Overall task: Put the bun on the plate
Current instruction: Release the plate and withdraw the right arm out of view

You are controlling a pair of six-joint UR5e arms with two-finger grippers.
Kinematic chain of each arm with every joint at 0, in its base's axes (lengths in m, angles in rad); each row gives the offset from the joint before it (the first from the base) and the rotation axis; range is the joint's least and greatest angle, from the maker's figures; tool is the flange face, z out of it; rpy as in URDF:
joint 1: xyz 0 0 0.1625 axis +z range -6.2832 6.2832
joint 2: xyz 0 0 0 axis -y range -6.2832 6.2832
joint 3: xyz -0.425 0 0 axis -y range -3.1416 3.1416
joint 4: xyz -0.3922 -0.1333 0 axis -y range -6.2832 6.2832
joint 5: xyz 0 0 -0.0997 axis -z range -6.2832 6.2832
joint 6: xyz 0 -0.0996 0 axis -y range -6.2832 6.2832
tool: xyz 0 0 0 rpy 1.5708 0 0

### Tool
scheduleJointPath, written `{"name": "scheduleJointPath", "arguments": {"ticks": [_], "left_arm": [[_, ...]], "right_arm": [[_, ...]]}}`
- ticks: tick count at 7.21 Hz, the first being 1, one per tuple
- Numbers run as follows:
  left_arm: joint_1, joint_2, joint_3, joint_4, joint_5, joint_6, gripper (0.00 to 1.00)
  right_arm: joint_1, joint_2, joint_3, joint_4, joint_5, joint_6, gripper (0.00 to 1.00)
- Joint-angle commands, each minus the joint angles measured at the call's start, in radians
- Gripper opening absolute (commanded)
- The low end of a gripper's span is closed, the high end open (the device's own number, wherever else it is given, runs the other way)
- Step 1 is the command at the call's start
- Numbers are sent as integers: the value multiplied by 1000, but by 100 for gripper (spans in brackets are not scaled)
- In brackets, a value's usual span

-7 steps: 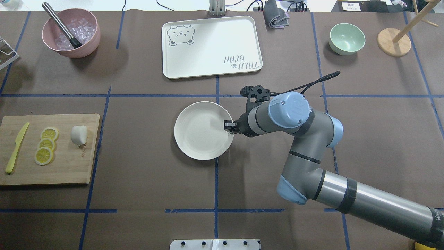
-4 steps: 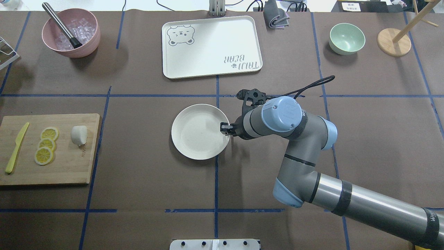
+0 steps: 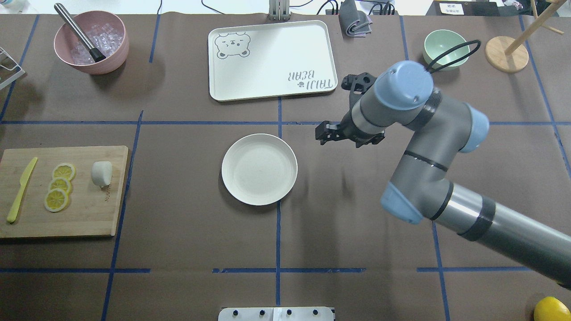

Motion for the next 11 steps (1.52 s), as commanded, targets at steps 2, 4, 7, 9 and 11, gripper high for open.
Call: {"name": "scheduleJointPath", "arguments": {"ticks": [2,4,7,9,11], "left_arm": [[3,-1,-7,0,4,4,100],[11,-4,-7,0,2,-7,100],[24,-16,-1,-126,2,-7,100],[60,-42,2,-194,-3,-8,100],[74,-52,-6,-240,-102,-79,100]], "right_arm": [[304,-188,14,-64,202,-529,100],[486,-351,6,-73,246,-895,100],[737,-500,12,-186,289,-1249,100],[843,-591,8,-225,276,-1270,100],[851,-622,20,-218,279,-1250,100]]}}
